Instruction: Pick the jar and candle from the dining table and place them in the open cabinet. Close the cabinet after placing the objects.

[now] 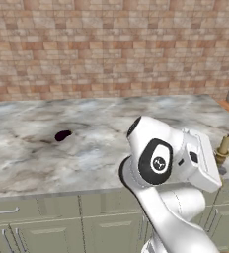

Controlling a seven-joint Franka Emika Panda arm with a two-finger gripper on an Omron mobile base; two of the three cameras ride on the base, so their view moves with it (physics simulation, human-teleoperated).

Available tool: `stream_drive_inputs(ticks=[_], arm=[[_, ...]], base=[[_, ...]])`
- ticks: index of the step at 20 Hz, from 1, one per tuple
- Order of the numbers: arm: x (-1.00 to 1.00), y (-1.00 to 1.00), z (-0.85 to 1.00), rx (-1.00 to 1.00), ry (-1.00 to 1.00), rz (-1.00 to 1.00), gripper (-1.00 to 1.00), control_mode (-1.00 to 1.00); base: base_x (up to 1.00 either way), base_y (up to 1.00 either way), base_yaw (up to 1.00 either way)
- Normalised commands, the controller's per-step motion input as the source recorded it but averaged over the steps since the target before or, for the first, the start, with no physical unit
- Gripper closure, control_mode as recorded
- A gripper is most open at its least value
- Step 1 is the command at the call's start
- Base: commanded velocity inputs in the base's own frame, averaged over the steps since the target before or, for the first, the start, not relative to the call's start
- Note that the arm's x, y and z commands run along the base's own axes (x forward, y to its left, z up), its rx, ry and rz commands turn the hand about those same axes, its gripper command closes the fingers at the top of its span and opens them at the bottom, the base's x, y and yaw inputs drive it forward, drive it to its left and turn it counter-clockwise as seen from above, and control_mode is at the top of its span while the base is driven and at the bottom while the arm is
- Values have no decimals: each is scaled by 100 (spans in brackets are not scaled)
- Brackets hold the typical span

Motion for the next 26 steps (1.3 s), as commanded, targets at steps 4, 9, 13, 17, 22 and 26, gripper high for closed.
stream_drive_inputs(ticks=[4, 9, 13, 17, 22, 26], arm=[[0, 3, 0, -3, -1, -6, 100, -100], [0, 0, 0, 0, -4, -4, 100, 100], [0, 0, 0, 0, 0, 0, 100, 100], [0, 0, 0, 0, 0, 0, 100, 100], [0, 0, 0, 0, 0, 0, 100, 100], [0, 0, 0, 0, 0, 0, 100, 100]], base=[[0, 0, 0], [-12, -2, -4], [-54, -18, -15], [-49, -20, -17], [-25, -30, -22], [-1, -52, -23]])
